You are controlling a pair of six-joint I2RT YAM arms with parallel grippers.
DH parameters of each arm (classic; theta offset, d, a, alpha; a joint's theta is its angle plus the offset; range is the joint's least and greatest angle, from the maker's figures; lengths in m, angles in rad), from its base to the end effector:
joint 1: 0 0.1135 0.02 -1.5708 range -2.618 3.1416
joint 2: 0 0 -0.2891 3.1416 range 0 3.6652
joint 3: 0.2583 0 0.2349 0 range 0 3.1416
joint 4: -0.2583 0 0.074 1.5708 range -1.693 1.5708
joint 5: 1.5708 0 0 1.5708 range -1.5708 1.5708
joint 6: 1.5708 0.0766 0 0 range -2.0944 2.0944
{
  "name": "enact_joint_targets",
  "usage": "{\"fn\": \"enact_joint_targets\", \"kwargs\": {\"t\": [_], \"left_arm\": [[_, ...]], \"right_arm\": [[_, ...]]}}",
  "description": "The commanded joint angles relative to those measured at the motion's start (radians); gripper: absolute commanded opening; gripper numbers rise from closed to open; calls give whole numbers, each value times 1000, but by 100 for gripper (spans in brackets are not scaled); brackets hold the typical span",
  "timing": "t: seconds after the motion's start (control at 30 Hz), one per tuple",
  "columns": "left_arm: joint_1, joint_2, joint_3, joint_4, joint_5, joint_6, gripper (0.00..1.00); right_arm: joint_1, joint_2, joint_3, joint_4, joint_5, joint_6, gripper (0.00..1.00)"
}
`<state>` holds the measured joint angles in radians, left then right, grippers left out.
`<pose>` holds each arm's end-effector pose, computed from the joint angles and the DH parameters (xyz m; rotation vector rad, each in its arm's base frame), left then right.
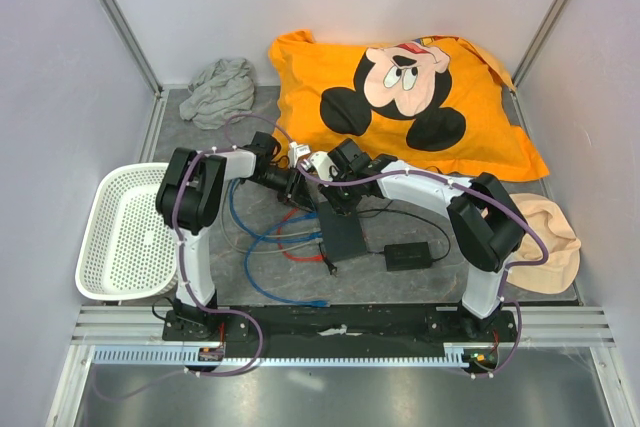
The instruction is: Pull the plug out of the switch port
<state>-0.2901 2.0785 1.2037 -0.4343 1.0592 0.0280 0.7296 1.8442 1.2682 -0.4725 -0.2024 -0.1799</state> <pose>0.3460 -0.1730 0.1226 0.6123 2.5469 -1.5607 0.2846 0.2751 0.1893 -1.2319 2.3555 0.4524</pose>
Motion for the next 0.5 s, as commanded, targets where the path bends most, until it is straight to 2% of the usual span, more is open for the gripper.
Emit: {"fn": "enact_joint_targets", "kwargs": {"t": [0.0,0.47], "left_arm": [[-6,34,19,-38,39,42,36],[2,72,45,-107,127,116,28]], "right_arm": [[-18,35,-44,-78,138,-35,20],[-18,44,-35,-81,136,-36,22]]}}
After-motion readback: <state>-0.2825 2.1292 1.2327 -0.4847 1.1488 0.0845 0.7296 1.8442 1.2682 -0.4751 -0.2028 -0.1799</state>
